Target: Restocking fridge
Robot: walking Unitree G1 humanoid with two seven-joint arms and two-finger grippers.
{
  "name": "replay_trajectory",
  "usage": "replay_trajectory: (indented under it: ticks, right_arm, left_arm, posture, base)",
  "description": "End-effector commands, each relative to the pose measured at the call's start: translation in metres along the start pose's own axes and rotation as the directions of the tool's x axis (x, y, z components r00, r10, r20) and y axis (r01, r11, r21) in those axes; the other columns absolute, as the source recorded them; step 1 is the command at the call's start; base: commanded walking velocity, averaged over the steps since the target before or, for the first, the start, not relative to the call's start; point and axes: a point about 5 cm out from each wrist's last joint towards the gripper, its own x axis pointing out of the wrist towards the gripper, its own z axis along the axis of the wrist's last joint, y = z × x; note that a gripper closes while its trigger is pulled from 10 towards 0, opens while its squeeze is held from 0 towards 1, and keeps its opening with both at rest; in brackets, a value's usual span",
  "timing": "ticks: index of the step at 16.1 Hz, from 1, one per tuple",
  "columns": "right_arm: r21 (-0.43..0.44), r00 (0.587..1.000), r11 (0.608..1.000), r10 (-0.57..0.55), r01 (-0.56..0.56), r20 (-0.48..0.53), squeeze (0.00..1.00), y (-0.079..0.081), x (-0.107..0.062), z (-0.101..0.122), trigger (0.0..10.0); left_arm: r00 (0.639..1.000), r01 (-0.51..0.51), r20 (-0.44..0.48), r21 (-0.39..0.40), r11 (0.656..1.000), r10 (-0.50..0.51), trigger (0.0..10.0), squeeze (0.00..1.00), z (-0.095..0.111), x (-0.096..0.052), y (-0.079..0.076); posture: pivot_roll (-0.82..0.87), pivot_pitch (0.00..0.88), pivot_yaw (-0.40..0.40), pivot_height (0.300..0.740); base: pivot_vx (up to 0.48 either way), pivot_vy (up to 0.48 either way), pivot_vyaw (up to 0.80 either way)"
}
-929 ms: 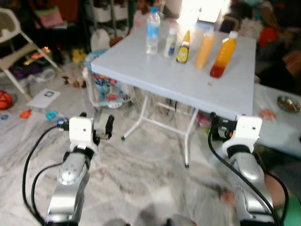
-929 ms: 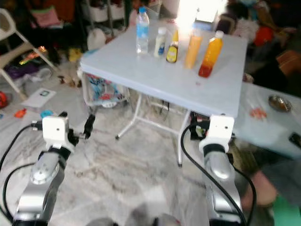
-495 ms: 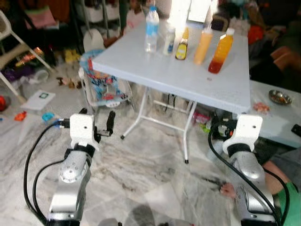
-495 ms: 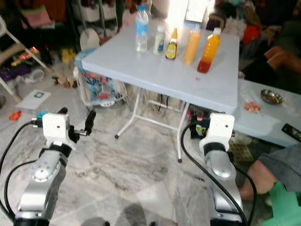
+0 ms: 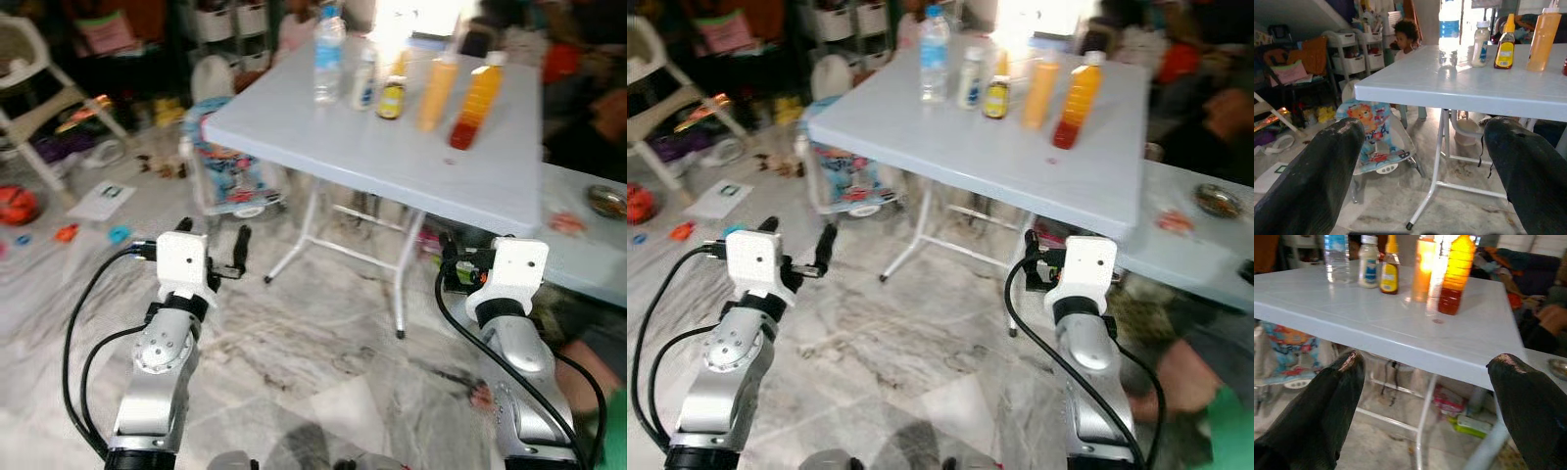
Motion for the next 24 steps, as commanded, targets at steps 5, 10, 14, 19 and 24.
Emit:
replay_trajectory:
  ticks: [5, 10, 14, 19, 24]
  right_arm:
    - [0.004, 1.0, 1.0, -0.008, 0.008, 0.024, 0.0, 0.0002, -0.0005, 0.0061, 10.0]
    - [0.007, 1.0, 1.0, -0.007, 0.007, 0.016, 0.0, 0.0017, -0.0022, 0.0035, 10.0]
    - [0.011, 1.0, 1.0, -0.004, 0.004, 0.012, 0.0, 0.0026, -0.0003, 0.0026, 10.0]
    - [0.014, 1.0, 1.0, -0.006, 0.006, 0.003, 0.0, 0.0035, 0.0006, 0.0011, 10.0]
    - [0.01, 1.0, 1.0, -0.005, 0.004, 0.003, 0.0, 0.0041, 0.0016, 0.0021, 10.0]
  left_arm:
    - [0.999, 0.026, 0.023, -0.012, 1.0, -0.026, 10.0, 0.0, 0.0047, 0.0007, -0.0043]
    - [0.998, 0.051, 0.023, -0.018, 0.999, -0.051, 10.0, 0.0, 0.0054, 0.0003, -0.0067]
    - [0.998, 0.064, 0.017, -0.023, 0.998, -0.063, 10.0, 0.0, 0.0047, -0.0011, -0.0079]
    - [0.996, 0.094, -0.005, -0.027, 0.995, -0.094, 10.0, 0.0, 0.002, -0.0017, -0.012]
    - [0.995, 0.104, -0.003, -0.03, 0.994, -0.104, 10.0, 0.0, 0.0022, -0.0019, -0.013]
  posture:
    - [0.0, 0.0, -0.024, 0.74]
    - [0.0, 0.0, -0.02, 0.74]
    - [0.0, 0.0, -0.02, 0.74]
    - [0.01, 0.0, -0.021, 0.74]
    - [0.01, 0.0, -0.025, 0.74]
  base:
    - [0.387, 0.0, 0.0]
    - [0.427, 0.0, 0.0]
    - [0.438, 0.0, 0.0]
    - [0.304, 0.0, -0.16]
    - [0.157, 0.0, -0.8]
